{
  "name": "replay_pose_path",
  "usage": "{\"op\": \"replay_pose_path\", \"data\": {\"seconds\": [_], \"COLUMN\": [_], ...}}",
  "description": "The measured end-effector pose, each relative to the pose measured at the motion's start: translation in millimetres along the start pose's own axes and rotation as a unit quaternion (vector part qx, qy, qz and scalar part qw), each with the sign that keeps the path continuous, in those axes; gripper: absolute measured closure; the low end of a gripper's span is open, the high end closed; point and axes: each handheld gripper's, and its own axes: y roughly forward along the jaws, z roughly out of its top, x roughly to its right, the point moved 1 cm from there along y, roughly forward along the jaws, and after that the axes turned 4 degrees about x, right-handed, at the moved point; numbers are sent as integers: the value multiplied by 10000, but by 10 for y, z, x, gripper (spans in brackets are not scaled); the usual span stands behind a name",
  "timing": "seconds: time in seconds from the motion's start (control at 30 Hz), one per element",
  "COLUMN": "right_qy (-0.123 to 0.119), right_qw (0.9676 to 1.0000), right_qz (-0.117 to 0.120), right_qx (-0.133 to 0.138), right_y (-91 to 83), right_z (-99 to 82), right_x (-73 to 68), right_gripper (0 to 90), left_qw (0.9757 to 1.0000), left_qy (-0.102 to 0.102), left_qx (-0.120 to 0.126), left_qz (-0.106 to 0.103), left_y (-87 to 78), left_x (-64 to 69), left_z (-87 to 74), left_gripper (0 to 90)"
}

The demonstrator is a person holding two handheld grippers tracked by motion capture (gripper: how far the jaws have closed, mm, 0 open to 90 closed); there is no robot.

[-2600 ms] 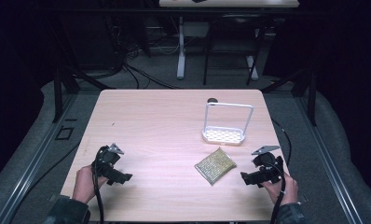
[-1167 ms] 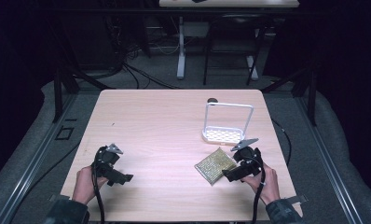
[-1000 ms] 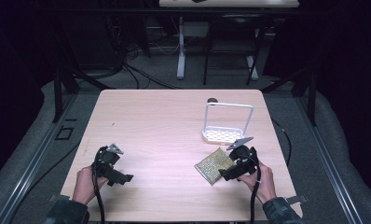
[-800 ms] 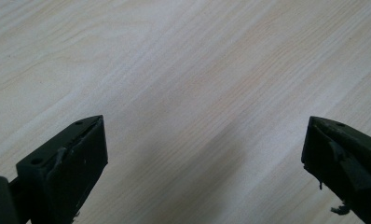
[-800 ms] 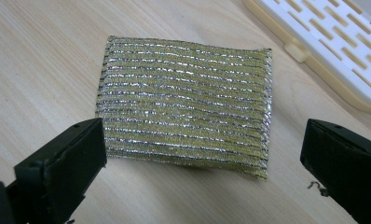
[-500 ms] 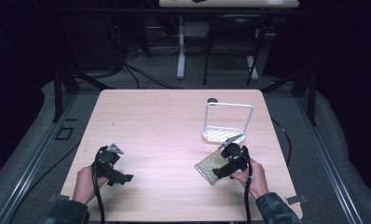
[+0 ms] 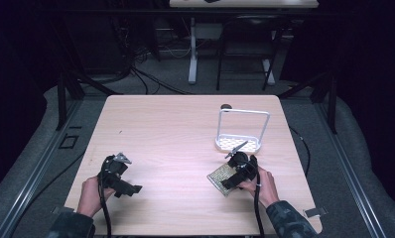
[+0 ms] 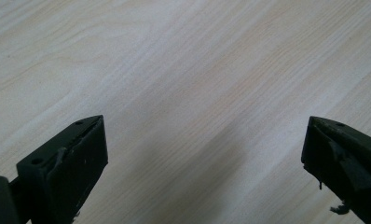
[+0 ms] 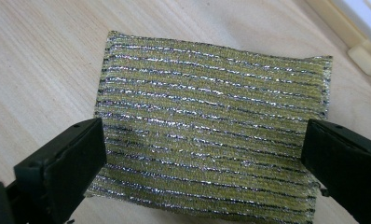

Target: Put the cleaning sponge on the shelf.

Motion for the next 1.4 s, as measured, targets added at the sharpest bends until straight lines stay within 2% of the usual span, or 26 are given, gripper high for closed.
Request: {"op": "replay_pose_path", "data": {"seconds": [0.63, 0.9, 1.03, 1.4], "right_qy": [-8, -46, -53, 29], "right_qw": [9994, 9969, 9966, 9979], "right_qz": [-127, -200, -226, -167], "right_qx": [-315, -764, -789, -618], "right_y": [100, 141, 142, 106], "right_z": [68, 150, 153, 116], "right_x": [-28, -44, -50, -45], "right_gripper": [0, 3, 24, 131], "left_qw": [10000, 10000, 10000, 9999], "left_qy": [8, 26, 27, 43], "left_qx": [-27, -56, -66, -90], "left_qz": [-1, -4, 11, 37], "left_y": [4, 8, 8, 9], "left_x": [4, 4, 8, 15], "left_z": [-4, -6, -7, -11], "left_gripper": [4, 5, 6, 13]}}
